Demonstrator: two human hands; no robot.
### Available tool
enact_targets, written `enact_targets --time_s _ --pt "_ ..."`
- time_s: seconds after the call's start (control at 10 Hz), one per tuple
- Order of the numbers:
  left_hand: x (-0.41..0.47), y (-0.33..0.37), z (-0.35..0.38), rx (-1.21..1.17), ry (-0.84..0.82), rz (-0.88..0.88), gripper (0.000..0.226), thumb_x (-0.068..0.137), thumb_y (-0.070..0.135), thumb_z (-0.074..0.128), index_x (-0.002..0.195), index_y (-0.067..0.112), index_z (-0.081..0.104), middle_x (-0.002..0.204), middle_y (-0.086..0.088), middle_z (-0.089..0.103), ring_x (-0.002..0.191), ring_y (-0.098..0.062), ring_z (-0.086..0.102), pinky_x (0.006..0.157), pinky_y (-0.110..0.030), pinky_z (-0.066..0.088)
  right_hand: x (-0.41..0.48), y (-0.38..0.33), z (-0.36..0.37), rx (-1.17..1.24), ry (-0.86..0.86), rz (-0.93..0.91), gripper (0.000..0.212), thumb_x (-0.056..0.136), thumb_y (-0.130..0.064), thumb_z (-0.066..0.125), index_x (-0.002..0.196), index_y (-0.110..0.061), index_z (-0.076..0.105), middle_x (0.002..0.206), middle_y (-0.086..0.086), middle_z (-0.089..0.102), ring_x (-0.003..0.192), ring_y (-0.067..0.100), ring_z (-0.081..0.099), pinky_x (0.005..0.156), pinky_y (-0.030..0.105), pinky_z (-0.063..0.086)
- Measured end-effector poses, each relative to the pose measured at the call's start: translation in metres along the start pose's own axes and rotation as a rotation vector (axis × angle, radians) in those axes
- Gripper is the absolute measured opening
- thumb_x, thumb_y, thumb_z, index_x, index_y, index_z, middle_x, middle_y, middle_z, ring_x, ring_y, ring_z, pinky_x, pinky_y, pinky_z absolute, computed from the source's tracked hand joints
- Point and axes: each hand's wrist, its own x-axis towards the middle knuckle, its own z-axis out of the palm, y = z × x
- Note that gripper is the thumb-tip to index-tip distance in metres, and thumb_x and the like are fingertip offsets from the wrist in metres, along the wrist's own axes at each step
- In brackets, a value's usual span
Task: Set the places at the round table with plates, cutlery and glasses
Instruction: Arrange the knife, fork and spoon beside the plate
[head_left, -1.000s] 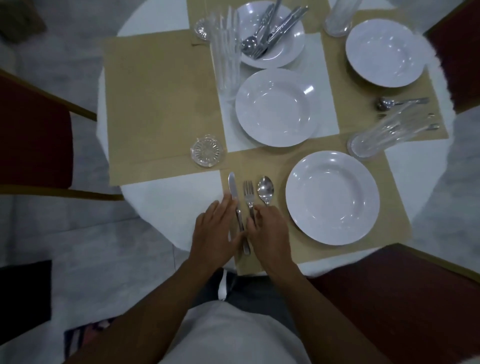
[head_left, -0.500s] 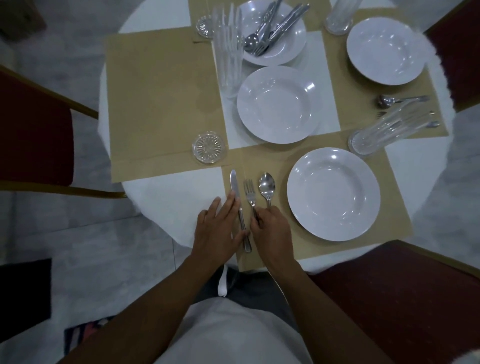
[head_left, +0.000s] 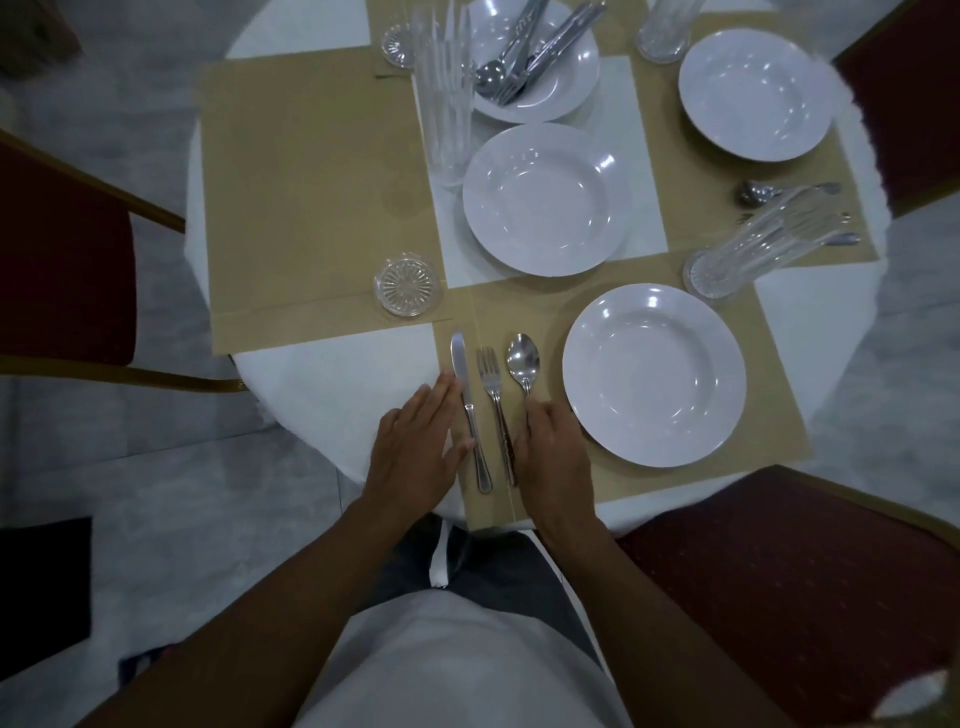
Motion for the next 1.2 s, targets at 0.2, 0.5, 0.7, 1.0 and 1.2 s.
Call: enact_targets --time_s 0.2,0.5,0.7,1.0,1.2 --pt "-0.001 -0.002 0.006 0.054 0.001 0.005 0.077 0.095 0.062 0.038 0.157 0.028 0.006 0.165 0.008 0.001 0.151 -0.019 0.012 0.115 -0.042 0.024 -0.002 0.011 0.001 0.046 -0.057 0.104 0.029 0.098 -0.014 0.05 0.125 -0.012 0.059 0.118 0.01 0.055 0.103 0.026 0.054 0.085 0.038 0.05" --pt "0.0 0.001 0.006 0.119 -0.036 0.001 0.085 0.091 0.07 0.035 0.157 0.027 0.004 0.165 0.007 -0.002 0.151 -0.02 0.01 0.109 -0.042 0.03 -0.005 0.008 -0.006 -0.082 -0.011 0.023 0.024 0.094 -0.007 0.061 0.119 -0.008 0.063 0.101 0.011 0.059 0.089 0.021 0.055 0.072 0.036 0.054" --pt "0.001 0.003 0.007 0.164 -0.036 0.012 0.083 0.09 0.072 0.034 0.156 0.03 0.006 0.165 0.005 -0.002 0.151 -0.023 0.012 0.11 -0.045 0.032 -0.003 -0.006 -0.004 -0.015 -0.016 -0.012 0.02 0.099 -0.013 0.055 0.117 -0.008 0.064 0.099 0.011 0.06 0.084 0.021 0.055 0.071 0.036 0.053" --pt "-0.001 0.002 0.008 0.212 -0.032 0.032 0.081 0.091 0.07 0.034 0.156 0.028 0.012 0.165 0.001 0.002 0.15 -0.025 0.016 0.107 -0.046 0.035 0.005 -0.02 0.007 0.153 -0.161 0.082 0.025 0.103 -0.017 0.046 0.122 -0.008 0.057 0.117 0.014 0.055 0.103 0.031 0.056 0.086 0.043 0.051" --pt "0.0 0.003 0.007 0.212 -0.044 0.03 0.081 0.091 0.071 0.032 0.157 0.029 0.01 0.165 0.001 0.001 0.15 -0.025 0.014 0.108 -0.045 0.034 0.007 -0.021 0.006 0.166 -0.174 0.09 0.025 0.103 -0.019 0.046 0.122 -0.008 0.06 0.115 0.013 0.057 0.102 0.03 0.057 0.087 0.042 0.051"
